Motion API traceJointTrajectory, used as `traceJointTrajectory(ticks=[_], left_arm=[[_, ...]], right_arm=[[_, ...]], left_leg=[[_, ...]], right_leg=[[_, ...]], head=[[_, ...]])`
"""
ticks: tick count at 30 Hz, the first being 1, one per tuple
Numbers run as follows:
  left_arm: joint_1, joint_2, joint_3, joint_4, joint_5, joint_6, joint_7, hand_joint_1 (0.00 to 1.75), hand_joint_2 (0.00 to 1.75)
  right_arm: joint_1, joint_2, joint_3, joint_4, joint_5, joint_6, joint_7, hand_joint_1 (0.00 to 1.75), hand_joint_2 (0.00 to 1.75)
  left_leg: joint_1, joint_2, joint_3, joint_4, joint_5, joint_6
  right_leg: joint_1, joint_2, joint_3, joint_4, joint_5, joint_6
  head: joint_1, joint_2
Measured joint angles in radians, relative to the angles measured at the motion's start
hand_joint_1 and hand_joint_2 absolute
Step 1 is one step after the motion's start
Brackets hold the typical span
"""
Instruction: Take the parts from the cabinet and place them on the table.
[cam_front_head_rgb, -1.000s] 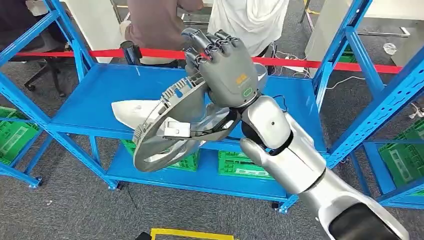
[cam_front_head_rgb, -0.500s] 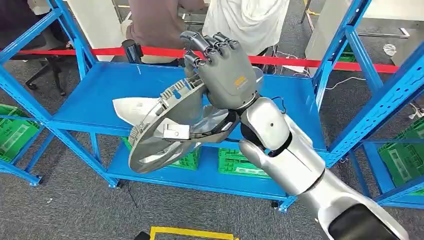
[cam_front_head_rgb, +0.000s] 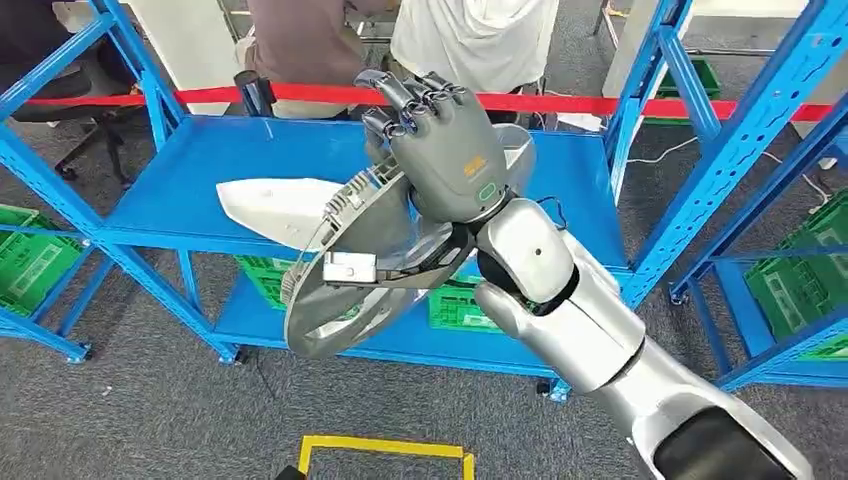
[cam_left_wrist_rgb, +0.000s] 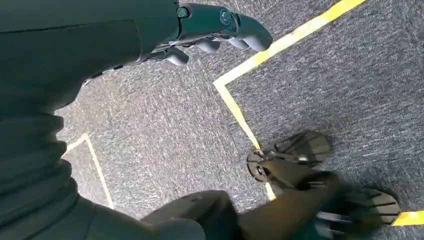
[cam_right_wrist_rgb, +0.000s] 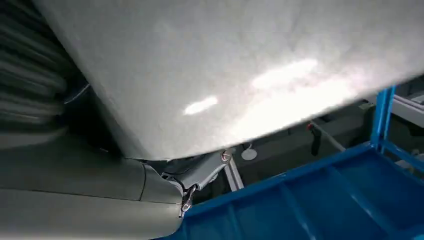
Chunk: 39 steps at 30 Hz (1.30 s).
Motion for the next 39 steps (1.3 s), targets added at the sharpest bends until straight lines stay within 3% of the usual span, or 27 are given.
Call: traceJointTrajectory(ticks=[3,4,5,6,8,9,10,11,13,14,15,16,19,20,21,23,24,25,27,29,30,31,34,35,36,37,39], left_arm=[[-0.001,0.000,0.000,0.000,0.000,0.000,0.003,0.00,1.75],[0.001,-0.002,0.000,0.001,0.000,0.000,0.004,0.00,1.75],[0.000,-0.005,0.000,0.001,0.000,0.000,0.004,0.00,1.75],[-0.001,-0.003,0.000,0.000,0.000,0.000,0.005,0.00,1.75],[-0.001,-0.002,0.000,0.000,0.000,0.000,0.005,0.00,1.75],[-0.001,-0.002,0.000,0.000,0.000,0.000,0.005,0.00,1.75],[-0.001,-0.002,0.000,0.000,0.000,0.000,0.005,0.00,1.75],[-0.001,-0.002,0.000,0.000,0.000,0.000,0.005,0.00,1.75],[-0.001,-0.002,0.000,0.000,0.000,0.000,0.003,0.00,1.75],[-0.001,-0.002,0.000,0.000,0.000,0.000,0.002,0.00,1.75],[0.000,-0.004,0.000,0.000,0.000,0.000,0.000,0.00,1.75],[0.000,-0.004,0.000,0.000,0.000,0.000,0.000,0.00,1.75],[0.001,-0.004,0.000,0.001,-0.003,0.000,0.003,0.00,1.75],[0.002,-0.003,0.000,0.001,-0.003,0.000,0.005,0.00,1.75],[0.003,-0.003,0.000,0.002,-0.003,0.000,0.006,0.00,1.75],[0.003,-0.005,0.000,0.002,-0.005,0.000,0.007,0.00,1.75],[0.003,-0.005,0.000,0.002,-0.005,0.000,0.008,0.00,1.75],[0.003,-0.005,0.000,0.002,-0.005,0.000,0.008,0.00,1.75],[0.003,-0.004,0.000,0.002,-0.005,0.000,0.010,0.00,1.75],[0.001,-0.003,0.000,0.001,-0.006,0.000,0.010,0.00,1.75],[-0.002,-0.004,0.000,0.000,-0.006,0.000,0.010,0.00,1.75],[-0.003,-0.004,0.000,-0.001,-0.006,0.000,0.009,0.00,1.75],[-0.002,-0.004,0.000,-0.001,-0.006,0.000,0.010,0.00,1.75],[0.000,-0.005,0.000,0.000,-0.006,-0.001,0.010,0.00,1.75],[-0.001,-0.005,0.000,0.000,-0.006,-0.002,0.011,0.00,1.75],[-0.001,-0.003,0.000,0.000,-0.006,-0.002,0.011,0.00,1.75],[-0.001,-0.002,0.000,0.000,-0.006,-0.002,0.011,0.00,1.75]], right_arm=[[0.000,0.000,0.000,-0.001,0.000,0.000,0.000,1.75,1.75],[0.001,-0.001,0.000,-0.001,0.000,0.000,0.000,1.75,1.75],[0.001,-0.001,0.000,-0.001,0.000,0.000,0.000,1.75,1.75],[-0.001,-0.001,0.000,-0.001,0.000,0.000,0.000,1.75,1.75],[0.002,-0.002,0.000,-0.001,0.000,0.000,0.000,1.75,1.75],[0.004,-0.003,0.000,-0.001,0.000,0.000,0.000,1.75,1.75],[0.005,-0.004,0.000,-0.001,0.000,0.000,0.000,1.75,1.75],[0.005,-0.005,0.000,-0.001,0.000,0.000,0.000,1.75,1.75],[0.005,-0.005,0.000,-0.001,0.000,0.001,0.000,1.75,1.75],[0.003,-0.005,0.000,-0.001,0.000,0.001,0.000,1.75,1.75],[0.001,-0.005,0.000,-0.001,0.000,0.002,-0.001,1.75,1.75],[0.001,-0.005,0.000,-0.003,0.000,0.002,-0.001,1.75,1.75],[-0.001,-0.006,0.000,-0.003,0.000,0.004,-0.001,1.75,1.75],[-0.002,-0.006,0.000,-0.002,0.000,0.006,-0.001,1.75,1.75],[-0.003,-0.006,0.000,-0.002,0.000,0.008,0.000,1.75,1.75],[-0.004,-0.006,0.000,-0.002,0.000,0.012,0.000,1.75,1.75],[-0.004,-0.006,0.000,-0.002,0.001,0.012,0.000,1.75,1.75],[-0.004,-0.006,0.000,-0.002,0.000,0.012,0.000,1.75,1.75],[-0.005,-0.007,0.000,-0.001,0.001,0.015,0.000,1.75,1.75],[-0.007,-0.007,0.000,-0.001,-0.001,0.016,0.000,1.75,1.75],[-0.010,-0.007,0.000,-0.001,-0.001,0.018,0.001,1.75,1.75],[-0.014,-0.007,0.000,0.000,-0.001,0.019,0.003,1.75,1.75],[-0.018,-0.007,0.000,0.000,-0.002,0.019,0.003,1.75,1.75],[-0.018,-0.010,0.000,0.002,-0.002,0.020,0.003,1.75,1.75],[-0.019,-0.010,0.000,0.002,-0.002,0.019,0.003,1.75,1.75],[-0.019,-0.010,0.000,0.002,-0.002,0.020,0.003,1.75,1.75],[-0.019,-0.010,0.001,0.002,-0.002,0.020,0.003,1.75,1.75]], left_leg=[[-0.005,-0.002,-0.017,0.008,0.017,0.021],[0.001,0.000,-0.029,-0.001,0.030,0.033],[0.004,0.007,-0.031,-0.004,0.041,0.042],[0.004,0.008,-0.047,-0.004,0.053,0.053],[0.003,0.009,-0.070,-0.003,0.071,0.057],[0.002,0.010,-0.083,-0.002,0.080,0.058],[0.001,0.010,-0.097,0.000,0.090,0.057],[0.000,0.010,-0.112,0.004,0.099,0.056],[-0.001,0.010,-0.137,0.013,0.113,0.053],[-0.002,0.010,-0.147,0.019,0.119,0.050],[-0.006,0.009,-0.156,0.022,0.125,0.045],[-0.004,0.008,-0.158,0.022,0.133,0.038],[-0.004,0.007,-0.160,0.008,0.161,0.018],[0.001,0.006,-0.167,0.013,0.151,0.013],[0.000,0.005,-0.179,0.038,0.103,0.008],[0.006,0.005,-0.213,0.166,-0.010,-0.001],[0.007,0.005,-0.228,0.239,-0.047,-0.006],[0.008,0.005,-0.231,0.289,-0.053,-0.009],[0.012,0.005,-0.190,0.278,0.009,-0.013],[0.015,0.005,-0.085,0.144,0.060,-0.015],[0.015,0.005,-0.028,0.049,0.013,-0.013],[0.006,-0.001,0.009,-0.007,-0.006,-0.001],[0.001,-0.001,-0.015,0.004,0.010,0.026],[0.008,0.003,-0.024,-0.001,0.024,0.039],[0.007,0.006,-0.032,-0.001,0.036,0.047],[0.007,0.008,-0.048,-0.001,0.048,0.055],[0.004,0.008,-0.081,0.001,0.075,0.060]], right_leg=[[-0.003,-0.001,0.002,-0.012,0.024,0.018],[0.002,0.001,-0.001,-0.014,0.033,0.026],[-0.002,0.001,-0.011,-0.005,0.012,0.029],[-0.002,-0.001,-0.031,0.046,-0.054,0.033],[-0.002,-0.001,-0.068,0.183,-0.157,0.040],[-0.002,-0.001,-0.082,0.252,-0.187,0.042],[-0.001,-0.001,-0.084,0.296,-0.185,0.042],[-0.001,-0.001,-0.067,0.295,-0.157,0.040],[0.002,-0.001,0.024,0.184,-0.091,0.029],[0.005,-0.001,0.092,0.094,-0.084,0.020],[0.012,-0.002,0.143,0.011,-0.125,0.011],[0.014,-0.001,0.157,-0.016,-0.131,0.010],[0.015,-0.001,0.140,-0.023,-0.109,-0.005],[0.005,-0.007,0.134,-0.032,-0.092,-0.011],[0.005,-0.007,0.123,-0.034,-0.080,-0.019],[0.004,-0.007,0.098,-0.034,-0.059,-0.023],[0.004,-0.007,0.083,-0.033,-0.048,-0.022],[0.004,-0.007,0.068,-0.032,-0.037,-0.020],[0.002,-0.007,0.038,-0.028,-0.015,-0.014],[-0.002,-0.007,0.010,-0.020,0.002,-0.005],[-0.002,-0.006,0.001,-0.016,0.010,0.003],[0.001,-0.007,-0.004,-0.013,0.018,0.010],[0.001,-0.008,-0.004,-0.025,0.047,0.030],[-0.002,-0.006,-0.011,-0.023,0.044,0.035],[-0.005,-0.006,-0.024,-0.004,0.007,0.040],[-0.005,-0.006,-0.041,0.045,-0.060,0.043],[-0.005,-0.005,-0.078,0.199,-0.175,0.047]], head=[[0.001,0.000],[0.001,0.000],[-0.001,0.000],[0.005,0.000],[0.008,0.000],[0.009,0.000],[0.010,0.000],[0.010,0.000],[0.011,0.000],[0.011,0.000],[0.011,0.000],[0.009,0.000],[0.013,0.000],[0.015,0.000],[0.010,0.000],[0.005,0.000],[0.005,0.000],[0.005,0.000],[0.004,0.000],[0.004,0.000],[0.002,0.000],[0.003,0.000],[0.004,0.000],[0.005,0.000],[0.004,0.000],[0.009,0.000],[0.011,0.000]])
